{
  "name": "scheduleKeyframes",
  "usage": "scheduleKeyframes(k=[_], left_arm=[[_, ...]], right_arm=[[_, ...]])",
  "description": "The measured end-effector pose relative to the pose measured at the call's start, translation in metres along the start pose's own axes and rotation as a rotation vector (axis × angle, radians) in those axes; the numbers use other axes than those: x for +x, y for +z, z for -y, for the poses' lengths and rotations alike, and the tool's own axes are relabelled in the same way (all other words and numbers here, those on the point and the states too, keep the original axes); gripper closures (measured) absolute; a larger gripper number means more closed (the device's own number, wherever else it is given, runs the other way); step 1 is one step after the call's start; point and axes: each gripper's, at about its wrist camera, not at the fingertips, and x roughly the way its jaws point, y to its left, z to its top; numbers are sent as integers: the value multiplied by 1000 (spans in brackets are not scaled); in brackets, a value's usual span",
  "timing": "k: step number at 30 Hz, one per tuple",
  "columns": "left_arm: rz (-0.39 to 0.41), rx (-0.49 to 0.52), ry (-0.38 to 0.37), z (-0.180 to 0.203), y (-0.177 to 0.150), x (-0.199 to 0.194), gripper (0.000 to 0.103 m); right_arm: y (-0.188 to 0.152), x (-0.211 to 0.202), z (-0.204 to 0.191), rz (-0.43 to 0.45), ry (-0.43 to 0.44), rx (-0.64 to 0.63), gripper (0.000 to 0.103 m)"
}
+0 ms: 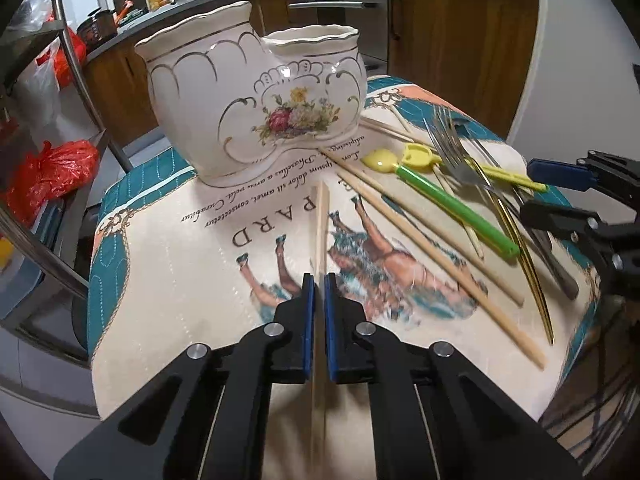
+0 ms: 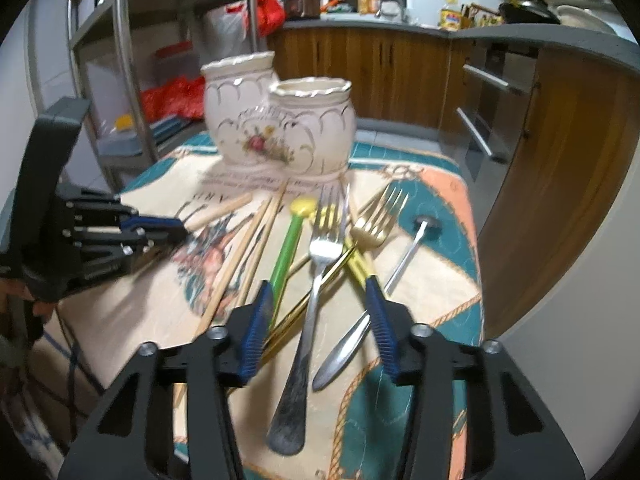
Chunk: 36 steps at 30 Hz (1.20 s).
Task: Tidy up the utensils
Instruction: 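Lower the right gripper onto the silver fork handle and close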
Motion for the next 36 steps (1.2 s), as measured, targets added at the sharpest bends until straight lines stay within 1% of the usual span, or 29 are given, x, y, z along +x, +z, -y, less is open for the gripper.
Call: scheduleKeyframes(k=[3,4,6,9,12,17,23,24,26,27,33,36], left_arm=[[10,6,-14,-1,-6,-5,98],[13,6,-17,0,-9,-5,98],[19,1,-27,-1,-13,-7,98],[24,-7,-42,-3,-16,-9,98],[29,-18,-56,-5,-17,-9,98],[24,-22,-86,-5,-18,-11,97],[18,-44,-122,-9,-26,-13,97],[25,-48,-124,-10,-27,-13,97],[32,-58,-130,-11,-28,-13,97],[36,-55,-128,-11,-28,-12,99],[59,-44,-119,-8,-27,-15,99],[55,-45,-118,-9,-27,-15,99]], right_arm=[[-3,-1,-3,-40,-11,-25,73],[-5,-1,-5,-55,-11,-32,74],[-6,0,-6,-84,-5,-38,78],[-8,3,-6,-124,-14,-43,81],[-6,10,-6,-157,-32,-51,81],[1,18,-5,-183,-70,-48,81],[9,24,4,-186,-44,-7,81],[9,25,4,-183,-36,-4,88],[7,25,6,-181,-8,10,95],[6,24,6,-173,-6,17,96],[5,12,6,-117,20,38,96],[6,12,4,-126,18,28,96]])
